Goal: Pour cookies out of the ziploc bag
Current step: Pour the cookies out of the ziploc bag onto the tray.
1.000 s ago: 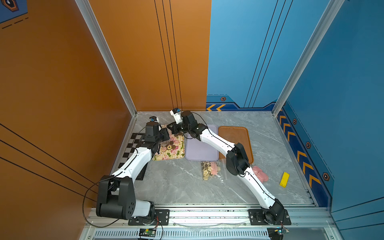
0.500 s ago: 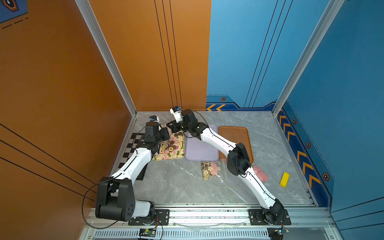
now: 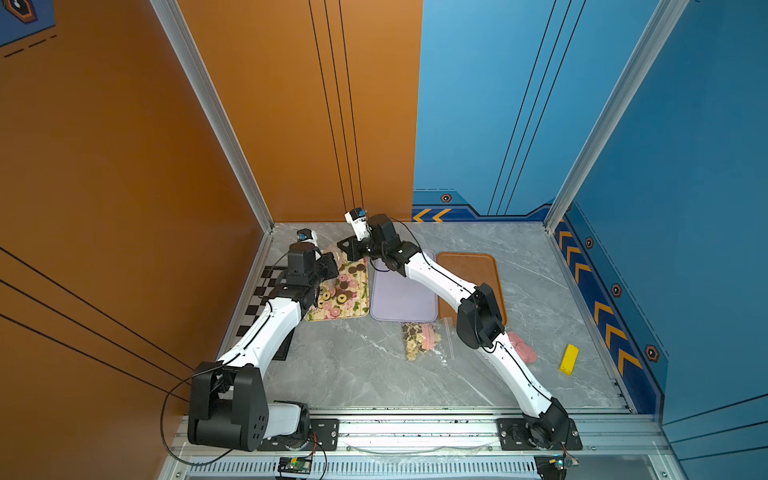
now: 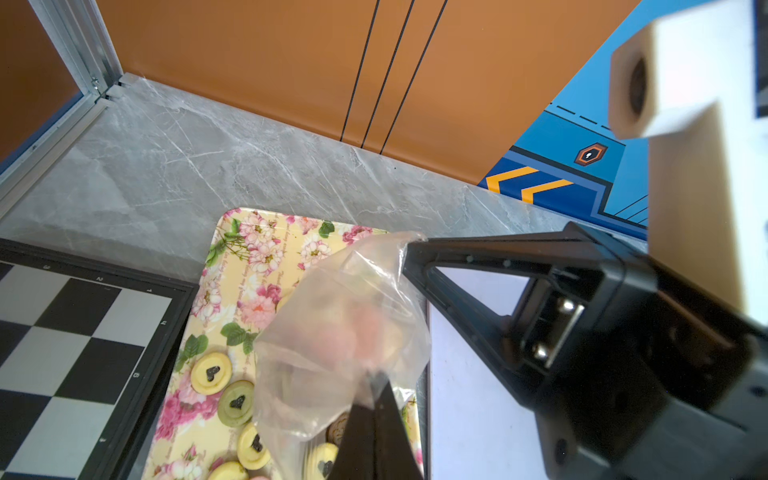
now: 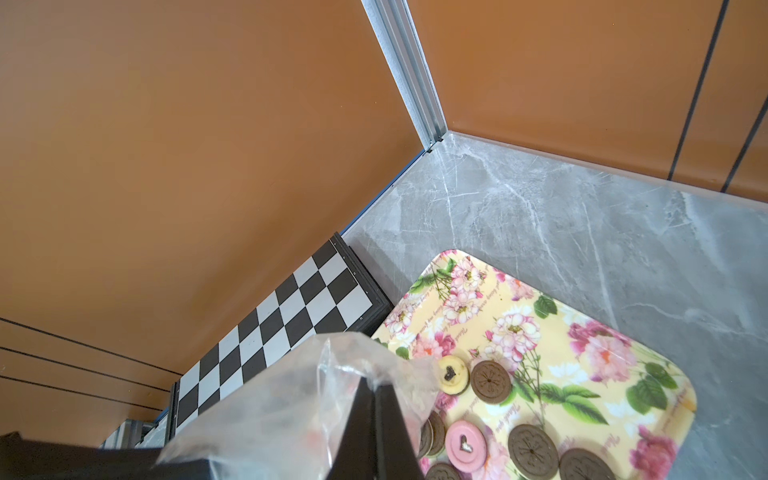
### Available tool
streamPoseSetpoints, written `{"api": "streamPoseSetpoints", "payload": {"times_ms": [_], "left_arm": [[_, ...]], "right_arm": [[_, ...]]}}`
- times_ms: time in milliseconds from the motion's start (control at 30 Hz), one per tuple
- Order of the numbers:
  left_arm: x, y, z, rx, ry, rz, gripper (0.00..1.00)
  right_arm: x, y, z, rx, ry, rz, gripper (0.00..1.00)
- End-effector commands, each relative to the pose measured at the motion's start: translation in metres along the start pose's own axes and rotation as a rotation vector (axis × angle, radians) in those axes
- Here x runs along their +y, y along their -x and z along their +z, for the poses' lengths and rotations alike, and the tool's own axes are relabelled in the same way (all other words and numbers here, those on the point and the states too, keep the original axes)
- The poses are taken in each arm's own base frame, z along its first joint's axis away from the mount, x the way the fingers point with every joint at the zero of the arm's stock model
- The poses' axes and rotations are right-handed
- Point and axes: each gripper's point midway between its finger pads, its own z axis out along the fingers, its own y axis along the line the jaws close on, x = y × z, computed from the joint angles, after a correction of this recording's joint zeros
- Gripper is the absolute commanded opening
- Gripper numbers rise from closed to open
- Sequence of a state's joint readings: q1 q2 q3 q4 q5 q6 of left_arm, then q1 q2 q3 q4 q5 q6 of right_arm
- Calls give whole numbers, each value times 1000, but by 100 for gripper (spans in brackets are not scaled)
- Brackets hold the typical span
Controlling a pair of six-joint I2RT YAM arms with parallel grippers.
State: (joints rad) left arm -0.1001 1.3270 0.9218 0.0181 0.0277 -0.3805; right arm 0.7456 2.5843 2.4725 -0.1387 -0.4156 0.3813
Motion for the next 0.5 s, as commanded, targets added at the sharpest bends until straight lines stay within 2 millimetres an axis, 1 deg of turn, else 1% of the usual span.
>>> {"api": "streamPoseSetpoints", "payload": {"times_ms": [0, 200, 333, 467], "left_arm": [[-11, 10, -10, -38, -36, 29, 0], [-14, 11, -12, -38, -42, 31, 0], [-10, 7, -9, -25, -22, 31, 0], [-8, 7, -15, -37, -10, 33, 0]], "right_arm": [[22, 35, -22, -59, 33, -43, 0], [20, 34, -27, -53, 36, -40, 0], [16, 35, -29, -64, 46, -15, 0], [10, 38, -31, -83, 48, 20, 0]]}}
